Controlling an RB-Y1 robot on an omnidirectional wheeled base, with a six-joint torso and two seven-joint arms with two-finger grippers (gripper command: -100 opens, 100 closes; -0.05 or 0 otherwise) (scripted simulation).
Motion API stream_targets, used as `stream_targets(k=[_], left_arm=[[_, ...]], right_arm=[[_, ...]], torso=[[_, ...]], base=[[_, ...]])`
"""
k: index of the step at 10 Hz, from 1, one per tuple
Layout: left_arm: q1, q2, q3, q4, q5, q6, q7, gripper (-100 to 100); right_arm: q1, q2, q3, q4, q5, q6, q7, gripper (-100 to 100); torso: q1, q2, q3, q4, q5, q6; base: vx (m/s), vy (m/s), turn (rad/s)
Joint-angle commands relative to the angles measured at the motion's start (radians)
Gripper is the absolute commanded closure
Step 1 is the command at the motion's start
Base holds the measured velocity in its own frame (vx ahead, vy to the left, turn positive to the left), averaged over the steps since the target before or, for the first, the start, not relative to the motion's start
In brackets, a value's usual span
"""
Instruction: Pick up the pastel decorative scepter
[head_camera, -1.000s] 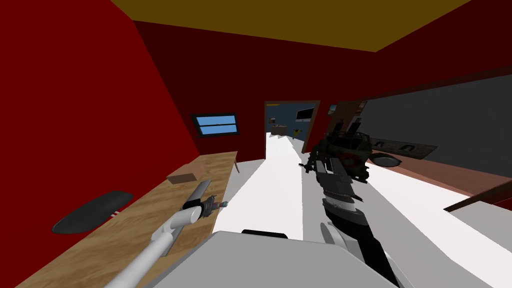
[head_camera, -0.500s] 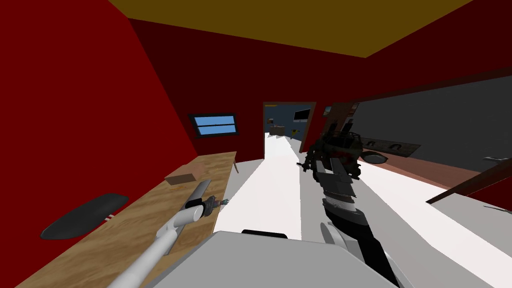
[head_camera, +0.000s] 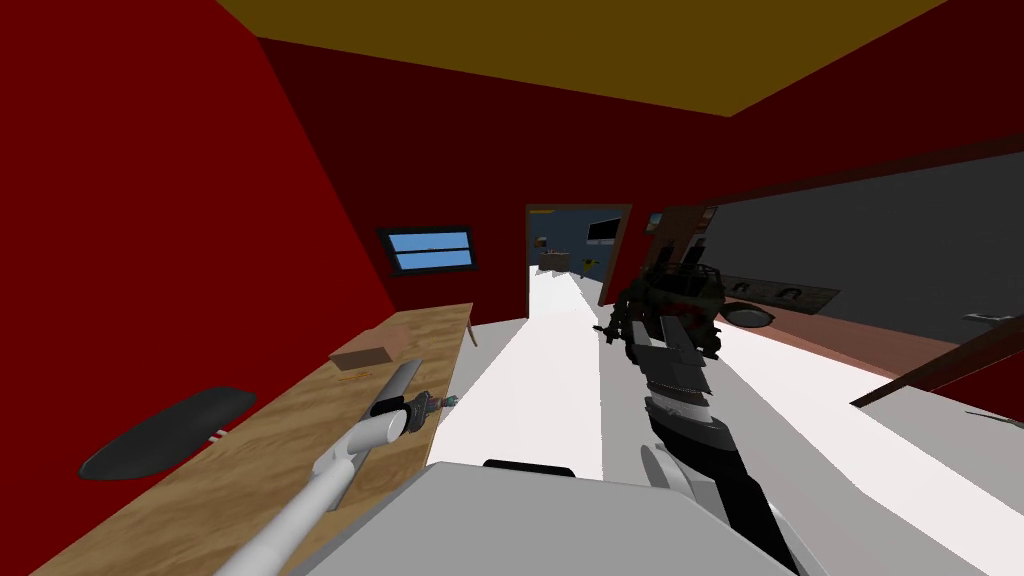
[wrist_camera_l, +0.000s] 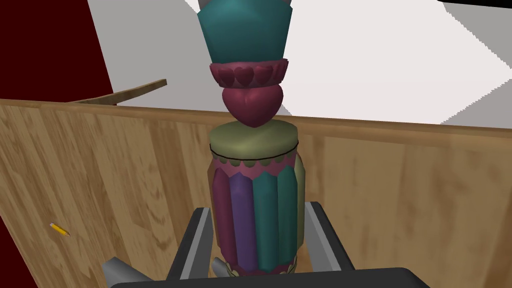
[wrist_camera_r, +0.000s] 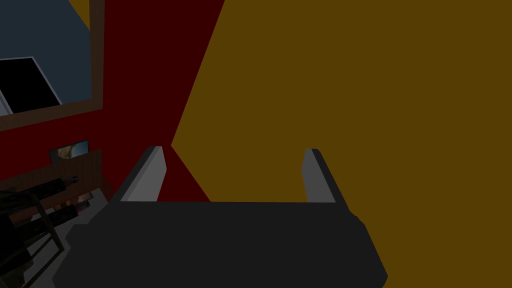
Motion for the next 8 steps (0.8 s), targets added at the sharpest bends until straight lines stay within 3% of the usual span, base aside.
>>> stream_targets(k=[1, 5, 7, 8], left_arm=[[0.025, 0.016, -0.002, -0.037, 0.016, 0.005, -0.007, 100], [0.086, 0.057, -0.007, -0.126, 0.057, 0.019, -0.024, 100], [0.091, 0.059, -0.006, -0.131, 0.059, 0.019, -0.025, 100], [0.092, 0.060, -0.006, -0.134, 0.059, 0.020, -0.025, 0]], right_arm=[[0.000, 0.000, 0.000, 0.000, 0.000, 0.000, 0.000, 0], [0.000, 0.000, 0.000, 0.000, 0.000, 0.000, 0.000, 0], [0.000, 0.000, 0.000, 0.000, 0.000, 0.000, 0.000, 0], [0.000, 0.000, 0.000, 0.000, 0.000, 0.000, 0.000, 0]], torso=[[0.000, 0.000, 0.000, 0.000, 0.000, 0.000], [-0.003, -0.003, -0.001, 0.000, -0.001, 0.000], [-0.003, -0.003, -0.002, 0.000, -0.001, 0.000], [-0.002, -0.002, -0.001, 0.000, -0.001, 0.001]], base=[[0.052, -0.015, 0.125], [0.061, -0.036, 0.128], [0.042, -0.026, 0.066], [0.000, 0.000, 0.000]])
